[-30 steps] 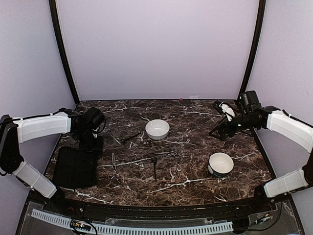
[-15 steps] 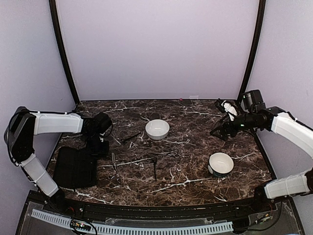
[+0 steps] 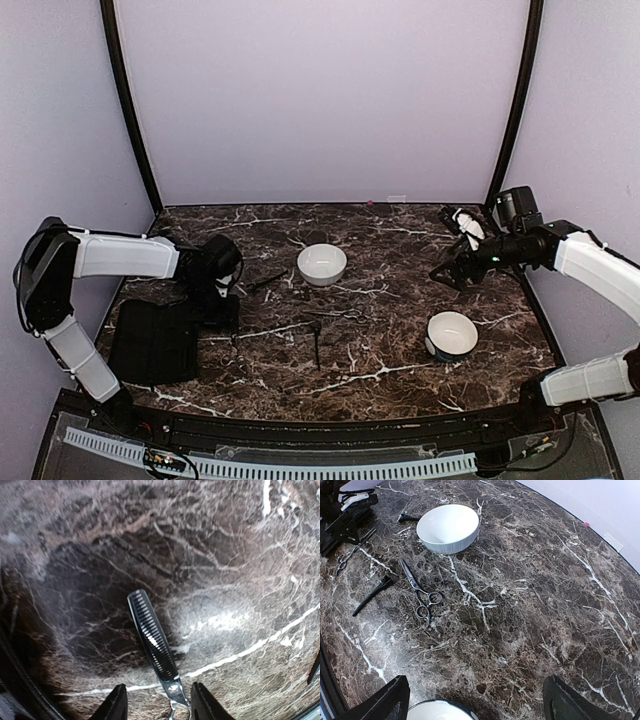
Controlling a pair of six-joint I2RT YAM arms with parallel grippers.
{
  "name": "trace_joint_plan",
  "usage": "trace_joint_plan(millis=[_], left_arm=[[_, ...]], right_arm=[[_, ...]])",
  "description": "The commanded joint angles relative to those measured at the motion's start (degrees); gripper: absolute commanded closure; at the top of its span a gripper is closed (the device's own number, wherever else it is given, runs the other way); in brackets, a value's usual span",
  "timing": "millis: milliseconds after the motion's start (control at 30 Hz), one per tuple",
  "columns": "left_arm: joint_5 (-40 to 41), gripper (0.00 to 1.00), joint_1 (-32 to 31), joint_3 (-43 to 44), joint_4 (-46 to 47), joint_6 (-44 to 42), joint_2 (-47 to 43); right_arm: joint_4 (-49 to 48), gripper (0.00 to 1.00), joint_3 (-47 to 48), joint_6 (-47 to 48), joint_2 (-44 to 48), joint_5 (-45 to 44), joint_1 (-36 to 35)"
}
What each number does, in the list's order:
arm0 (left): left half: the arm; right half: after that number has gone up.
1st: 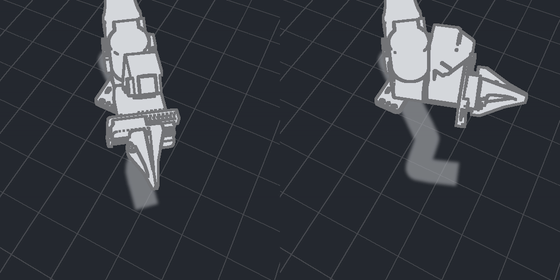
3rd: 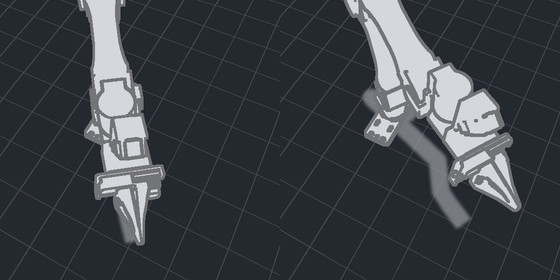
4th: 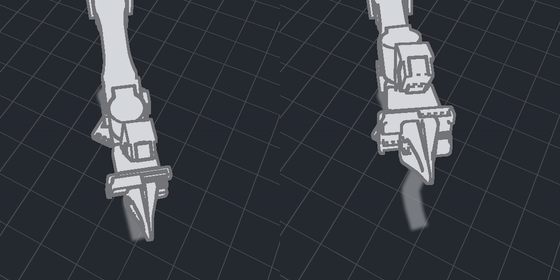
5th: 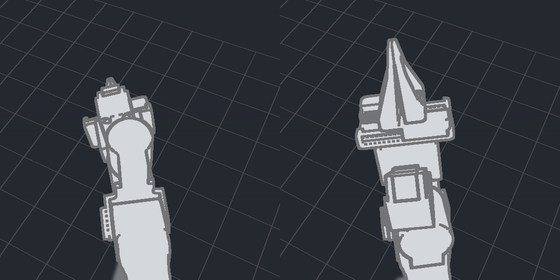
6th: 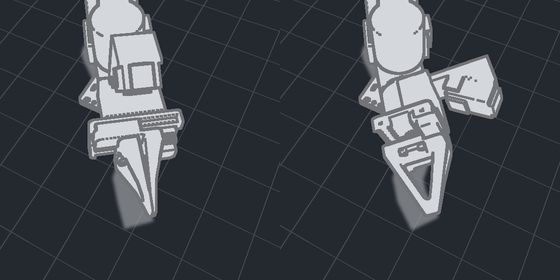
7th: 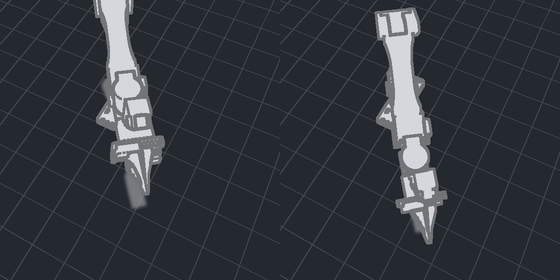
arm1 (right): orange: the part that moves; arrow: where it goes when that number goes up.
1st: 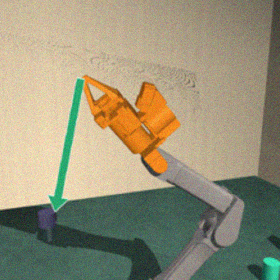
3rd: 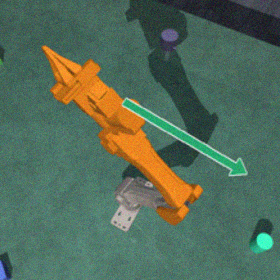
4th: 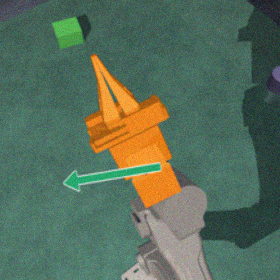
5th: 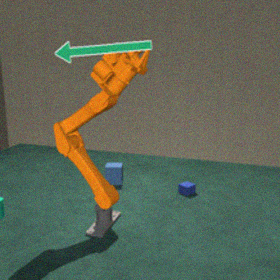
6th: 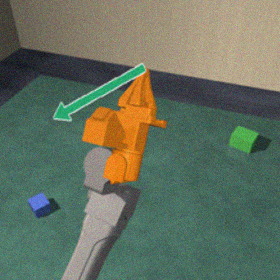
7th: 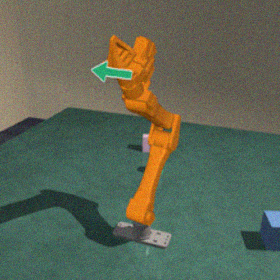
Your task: Sort the hair-cutting tools
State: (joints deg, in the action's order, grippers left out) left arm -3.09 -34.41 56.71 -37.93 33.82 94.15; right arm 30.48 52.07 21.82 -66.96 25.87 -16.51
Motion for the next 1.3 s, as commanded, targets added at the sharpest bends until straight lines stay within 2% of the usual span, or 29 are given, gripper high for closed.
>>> trace_joint_plan(millis=[0,167,367,467,700,900,1267], left_arm=[[-2.9,0.57,-2.3,-1.6,0.4,1.0,0.7],[-2.9,0.62,-4.1,-1.3,0.6,2.1,2.9],[-2.4,0.76,-8.5,0.8,0.2,3.4,6.6],[-2.7,0.86,-11.4,3.2,0.2,4.3,9.5],[-3.6,0.96,-18.4,11.3,0.5,6.0,16.7],[-4.8,0.99,-22.1,19.7,1.2,6.3,21.9],[-9.7,0.99,-24.9,34.8,5.0,4.1,30.3]], right_arm=[[-1.0,0.08,0.1,0.2,-0.8,1.0,-0.4],[-0.7,0.09,0.6,0.3,-1.5,1.6,-0.5],[-1.4,0.09,-0.7,0.5,-0.4,1.0,-0.5],[-1.7,0.09,-1.4,0.6,0.4,0.7,-0.5],[-1.7,0.09,-1.8,0.7,1.4,0.3,-0.5],[-1.5,0.09,-1.9,0.8,2.3,-0.5,-0.5],[-1.1,0.09,-1.8,0.8,2.5,-1.3,-0.5]])
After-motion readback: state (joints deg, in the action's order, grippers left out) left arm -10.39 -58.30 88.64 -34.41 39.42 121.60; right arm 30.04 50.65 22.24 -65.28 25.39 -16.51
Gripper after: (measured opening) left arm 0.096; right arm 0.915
